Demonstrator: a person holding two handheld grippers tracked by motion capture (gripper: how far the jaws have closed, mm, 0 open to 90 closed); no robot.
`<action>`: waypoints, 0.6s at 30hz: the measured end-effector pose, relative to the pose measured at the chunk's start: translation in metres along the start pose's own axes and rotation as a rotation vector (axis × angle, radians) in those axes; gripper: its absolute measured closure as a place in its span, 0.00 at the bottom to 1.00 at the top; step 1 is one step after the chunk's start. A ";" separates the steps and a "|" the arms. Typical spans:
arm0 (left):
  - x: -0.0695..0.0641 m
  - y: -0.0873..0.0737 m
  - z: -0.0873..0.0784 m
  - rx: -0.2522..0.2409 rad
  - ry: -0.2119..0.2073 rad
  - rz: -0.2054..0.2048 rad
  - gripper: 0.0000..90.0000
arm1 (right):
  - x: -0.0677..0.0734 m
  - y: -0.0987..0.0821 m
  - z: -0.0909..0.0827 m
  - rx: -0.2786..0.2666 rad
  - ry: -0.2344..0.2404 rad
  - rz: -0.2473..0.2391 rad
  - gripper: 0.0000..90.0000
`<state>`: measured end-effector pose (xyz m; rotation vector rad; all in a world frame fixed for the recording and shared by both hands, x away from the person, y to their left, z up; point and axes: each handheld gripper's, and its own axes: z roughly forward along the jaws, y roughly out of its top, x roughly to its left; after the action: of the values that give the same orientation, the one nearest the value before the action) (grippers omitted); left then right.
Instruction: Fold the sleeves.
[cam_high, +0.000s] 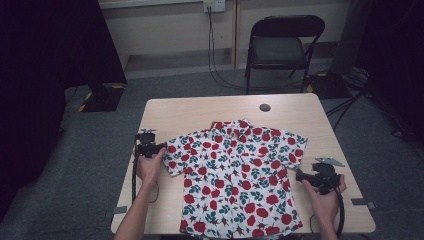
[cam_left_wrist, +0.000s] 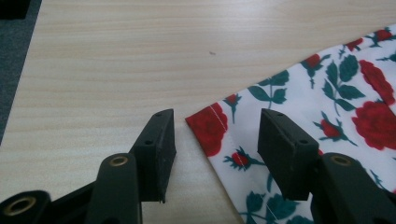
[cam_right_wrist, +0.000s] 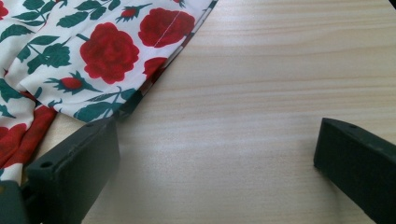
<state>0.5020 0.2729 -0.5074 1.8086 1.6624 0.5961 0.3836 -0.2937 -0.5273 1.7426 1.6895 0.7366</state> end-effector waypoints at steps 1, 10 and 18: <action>0.000 0.000 0.001 0.002 0.008 -0.001 0.52 | 0.000 0.000 0.000 0.000 0.000 0.000 0.00; -0.003 0.003 0.003 0.006 0.033 0.027 0.66 | 0.000 0.000 0.000 0.000 0.000 0.000 0.00; -0.008 0.003 0.003 0.003 0.011 0.045 0.82 | 0.000 0.000 0.000 0.000 0.000 0.000 0.00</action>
<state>0.5054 0.2645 -0.5072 1.8524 1.6349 0.6244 0.3836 -0.2937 -0.5273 1.7426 1.6897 0.7365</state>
